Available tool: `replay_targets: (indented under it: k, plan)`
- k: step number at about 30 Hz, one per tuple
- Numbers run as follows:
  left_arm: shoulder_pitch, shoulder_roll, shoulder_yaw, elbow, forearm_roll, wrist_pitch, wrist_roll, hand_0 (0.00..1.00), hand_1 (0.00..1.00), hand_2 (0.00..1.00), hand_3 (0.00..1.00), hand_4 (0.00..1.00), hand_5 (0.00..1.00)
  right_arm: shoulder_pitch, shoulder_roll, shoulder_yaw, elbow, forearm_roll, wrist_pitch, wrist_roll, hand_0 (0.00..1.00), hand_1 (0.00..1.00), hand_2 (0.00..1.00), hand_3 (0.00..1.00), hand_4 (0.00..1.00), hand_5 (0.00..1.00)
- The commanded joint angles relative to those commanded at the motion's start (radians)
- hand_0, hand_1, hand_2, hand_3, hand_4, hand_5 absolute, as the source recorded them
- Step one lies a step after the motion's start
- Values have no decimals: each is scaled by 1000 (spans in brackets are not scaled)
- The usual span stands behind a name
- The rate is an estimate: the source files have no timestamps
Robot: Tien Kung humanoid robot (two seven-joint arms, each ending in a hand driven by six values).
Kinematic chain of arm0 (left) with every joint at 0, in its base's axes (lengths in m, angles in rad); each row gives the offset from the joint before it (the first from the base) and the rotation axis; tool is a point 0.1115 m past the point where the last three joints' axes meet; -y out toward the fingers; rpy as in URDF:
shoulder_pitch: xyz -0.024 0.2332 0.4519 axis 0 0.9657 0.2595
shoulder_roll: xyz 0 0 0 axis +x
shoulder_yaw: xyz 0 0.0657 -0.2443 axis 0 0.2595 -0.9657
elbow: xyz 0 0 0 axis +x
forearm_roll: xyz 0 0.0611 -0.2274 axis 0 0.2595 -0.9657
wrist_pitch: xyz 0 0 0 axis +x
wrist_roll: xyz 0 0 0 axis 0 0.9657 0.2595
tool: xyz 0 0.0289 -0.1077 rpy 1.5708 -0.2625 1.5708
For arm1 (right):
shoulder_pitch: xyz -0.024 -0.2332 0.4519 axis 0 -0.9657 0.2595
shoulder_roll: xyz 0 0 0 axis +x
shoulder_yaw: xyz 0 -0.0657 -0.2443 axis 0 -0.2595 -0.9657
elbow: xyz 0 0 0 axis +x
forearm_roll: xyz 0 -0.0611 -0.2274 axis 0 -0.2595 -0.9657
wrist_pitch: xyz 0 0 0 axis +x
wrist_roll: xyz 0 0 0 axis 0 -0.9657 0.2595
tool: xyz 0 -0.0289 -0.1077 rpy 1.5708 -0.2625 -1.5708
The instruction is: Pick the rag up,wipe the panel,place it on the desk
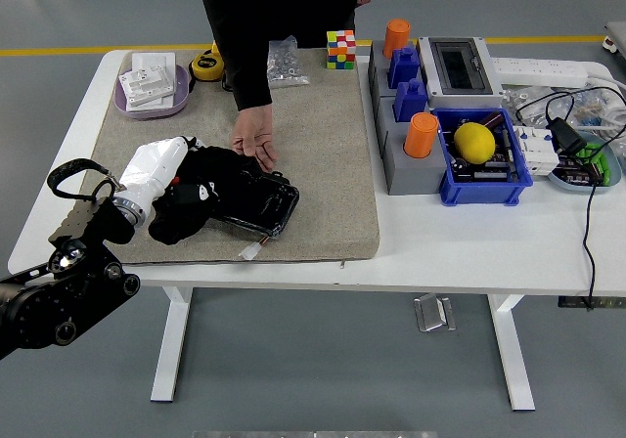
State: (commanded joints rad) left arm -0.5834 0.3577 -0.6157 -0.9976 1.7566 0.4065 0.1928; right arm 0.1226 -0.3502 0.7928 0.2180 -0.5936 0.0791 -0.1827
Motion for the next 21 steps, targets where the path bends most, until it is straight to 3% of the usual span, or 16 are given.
replay_targets:
  k: [6,21]
  plan:
    - [10,10,-50,47,12,5,-5,220,189,528,435,292,2,0,0,1,0,1,1,-1,717,622,667,582,974,543]
    - [27,29,-131,94,48,12,-9,218,188,526,433,292,2,2,1,3,1,-1,0,-1,716,622,667,582,975,543]
